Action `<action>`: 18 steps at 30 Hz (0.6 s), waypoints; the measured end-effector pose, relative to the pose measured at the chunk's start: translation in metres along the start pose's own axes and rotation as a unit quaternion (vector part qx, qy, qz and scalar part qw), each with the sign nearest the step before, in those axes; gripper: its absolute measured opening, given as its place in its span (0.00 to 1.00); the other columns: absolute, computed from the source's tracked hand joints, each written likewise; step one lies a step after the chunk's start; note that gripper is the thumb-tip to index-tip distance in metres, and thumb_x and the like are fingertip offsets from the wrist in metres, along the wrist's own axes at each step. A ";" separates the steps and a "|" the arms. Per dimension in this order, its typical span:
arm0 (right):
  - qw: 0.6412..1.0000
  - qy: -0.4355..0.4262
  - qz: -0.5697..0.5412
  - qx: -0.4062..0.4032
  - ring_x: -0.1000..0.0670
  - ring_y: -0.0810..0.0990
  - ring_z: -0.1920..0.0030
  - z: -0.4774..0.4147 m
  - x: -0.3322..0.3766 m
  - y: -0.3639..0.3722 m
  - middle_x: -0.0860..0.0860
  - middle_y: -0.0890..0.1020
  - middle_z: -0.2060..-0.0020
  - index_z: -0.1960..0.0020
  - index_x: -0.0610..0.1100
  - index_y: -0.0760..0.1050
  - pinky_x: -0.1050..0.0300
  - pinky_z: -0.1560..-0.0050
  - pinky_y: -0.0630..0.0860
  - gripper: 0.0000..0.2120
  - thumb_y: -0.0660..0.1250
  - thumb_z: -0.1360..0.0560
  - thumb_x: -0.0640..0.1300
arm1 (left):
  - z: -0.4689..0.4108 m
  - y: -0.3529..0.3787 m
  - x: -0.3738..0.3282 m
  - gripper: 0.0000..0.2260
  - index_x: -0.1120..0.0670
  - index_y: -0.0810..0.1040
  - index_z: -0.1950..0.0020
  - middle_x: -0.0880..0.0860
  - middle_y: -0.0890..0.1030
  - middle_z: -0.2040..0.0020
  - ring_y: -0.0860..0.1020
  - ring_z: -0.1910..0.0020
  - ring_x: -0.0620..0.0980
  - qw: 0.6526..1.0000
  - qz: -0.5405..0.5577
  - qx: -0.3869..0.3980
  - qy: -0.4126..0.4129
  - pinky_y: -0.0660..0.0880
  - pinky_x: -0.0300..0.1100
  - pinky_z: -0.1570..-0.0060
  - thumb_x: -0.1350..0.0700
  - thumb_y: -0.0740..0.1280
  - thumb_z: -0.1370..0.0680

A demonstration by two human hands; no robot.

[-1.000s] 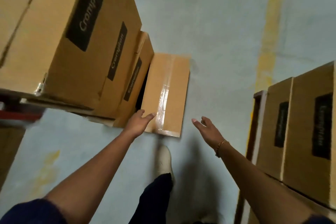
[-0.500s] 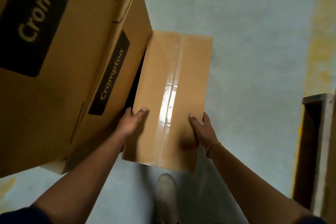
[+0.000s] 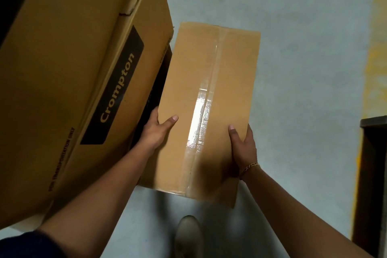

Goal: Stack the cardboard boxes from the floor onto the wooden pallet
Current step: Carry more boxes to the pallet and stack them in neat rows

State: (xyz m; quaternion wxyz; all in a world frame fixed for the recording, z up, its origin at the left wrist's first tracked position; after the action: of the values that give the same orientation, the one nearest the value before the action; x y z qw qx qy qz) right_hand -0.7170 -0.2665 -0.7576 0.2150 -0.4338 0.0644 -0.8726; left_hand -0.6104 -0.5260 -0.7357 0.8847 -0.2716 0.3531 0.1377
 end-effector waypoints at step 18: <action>0.995 0.053 -0.072 0.050 0.51 0.80 0.38 0.052 -0.039 -0.032 0.58 0.82 0.40 0.28 0.56 0.73 0.46 0.32 0.76 0.31 0.75 0.28 0.63 | 0.016 0.006 -0.006 0.40 0.47 0.73 0.25 0.48 0.81 0.35 0.78 0.36 0.50 0.998 0.004 0.047 -0.044 0.72 0.49 0.32 0.36 0.80 0.34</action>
State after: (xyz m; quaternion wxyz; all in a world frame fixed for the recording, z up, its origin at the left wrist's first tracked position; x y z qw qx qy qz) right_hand -0.6663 -0.2168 -0.7445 0.1693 -0.3794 0.0004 -0.9096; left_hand -0.6086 -0.5121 -0.7246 0.9104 -0.2223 0.3209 0.1368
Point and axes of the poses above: each hand's wrist, its own z-axis away from the middle knuckle, its own y-axis out of the palm, x = y × z, the point moved 4 cm from there along -z, towards the middle knuckle
